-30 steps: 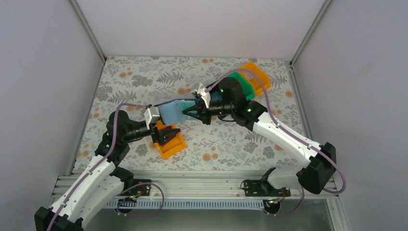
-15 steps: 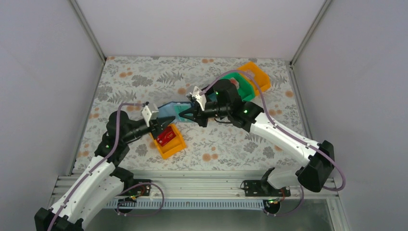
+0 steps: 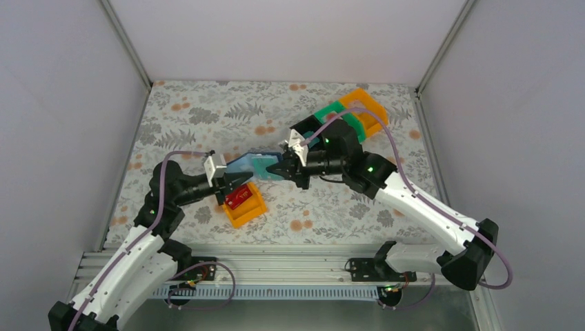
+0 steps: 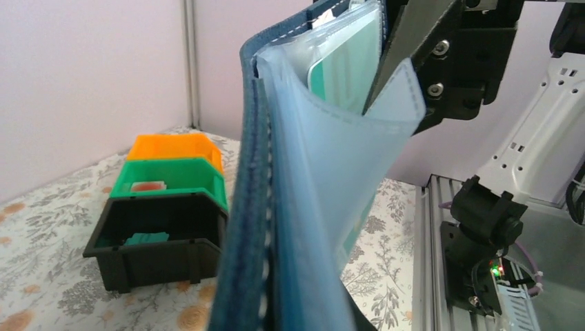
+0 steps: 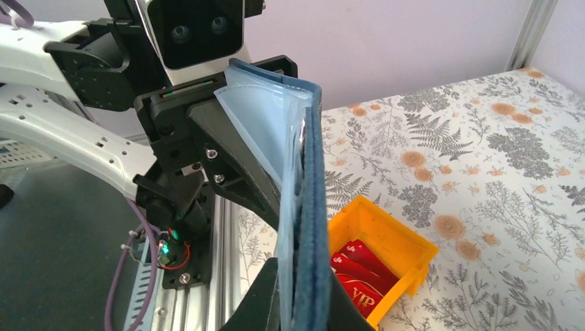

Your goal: Take the credit cards out of the card holder

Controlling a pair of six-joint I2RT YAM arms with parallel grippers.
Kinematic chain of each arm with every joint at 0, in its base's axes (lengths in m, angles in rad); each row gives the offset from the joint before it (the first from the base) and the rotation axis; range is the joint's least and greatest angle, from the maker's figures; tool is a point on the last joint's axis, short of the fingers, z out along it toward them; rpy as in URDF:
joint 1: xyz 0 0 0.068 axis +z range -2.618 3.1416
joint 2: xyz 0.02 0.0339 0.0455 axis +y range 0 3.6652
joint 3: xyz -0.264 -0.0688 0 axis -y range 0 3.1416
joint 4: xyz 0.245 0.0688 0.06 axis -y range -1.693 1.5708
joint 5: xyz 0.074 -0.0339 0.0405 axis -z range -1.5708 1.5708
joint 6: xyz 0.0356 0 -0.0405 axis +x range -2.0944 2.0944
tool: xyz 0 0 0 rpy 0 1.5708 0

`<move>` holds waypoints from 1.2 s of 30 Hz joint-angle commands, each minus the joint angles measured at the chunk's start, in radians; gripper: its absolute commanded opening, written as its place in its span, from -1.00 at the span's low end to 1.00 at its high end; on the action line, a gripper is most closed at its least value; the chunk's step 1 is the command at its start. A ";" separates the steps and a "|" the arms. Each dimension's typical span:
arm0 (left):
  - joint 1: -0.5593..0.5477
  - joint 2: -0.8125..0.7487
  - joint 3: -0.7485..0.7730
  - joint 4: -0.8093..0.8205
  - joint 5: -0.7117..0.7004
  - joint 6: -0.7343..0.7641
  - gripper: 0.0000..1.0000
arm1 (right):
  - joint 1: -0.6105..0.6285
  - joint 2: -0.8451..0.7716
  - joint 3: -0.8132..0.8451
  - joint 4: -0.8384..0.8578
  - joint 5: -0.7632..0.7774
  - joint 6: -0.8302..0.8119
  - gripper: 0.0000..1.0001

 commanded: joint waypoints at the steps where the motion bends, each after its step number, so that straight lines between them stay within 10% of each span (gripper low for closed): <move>1: 0.004 -0.016 -0.004 -0.005 0.027 0.011 -0.95 | -0.010 -0.016 -0.006 -0.020 0.028 -0.003 -0.92; 3: 0.005 -0.018 -0.001 -0.039 -0.084 0.007 -0.74 | -0.019 -0.024 -0.012 -0.014 0.119 0.025 -0.92; 5: 0.004 -0.022 0.005 -0.102 -0.348 0.006 -0.04 | -0.050 -0.031 -0.023 -0.003 0.292 0.090 -0.92; 9: 0.017 -0.022 -0.009 -0.160 -0.744 0.091 -0.11 | -0.107 0.116 0.110 -0.219 0.857 0.335 -0.92; 12: 0.016 -0.025 0.012 -0.179 -0.640 0.094 -0.15 | -0.096 0.258 0.226 -0.374 1.014 0.422 -0.92; 21: 0.003 -0.017 -0.011 0.072 0.001 -0.105 -0.24 | -0.020 0.270 0.193 -0.071 0.449 0.311 -0.92; 36: 0.005 -0.014 -0.056 0.072 -0.067 -0.149 -0.46 | -0.011 0.100 0.029 0.097 -0.174 0.041 -0.92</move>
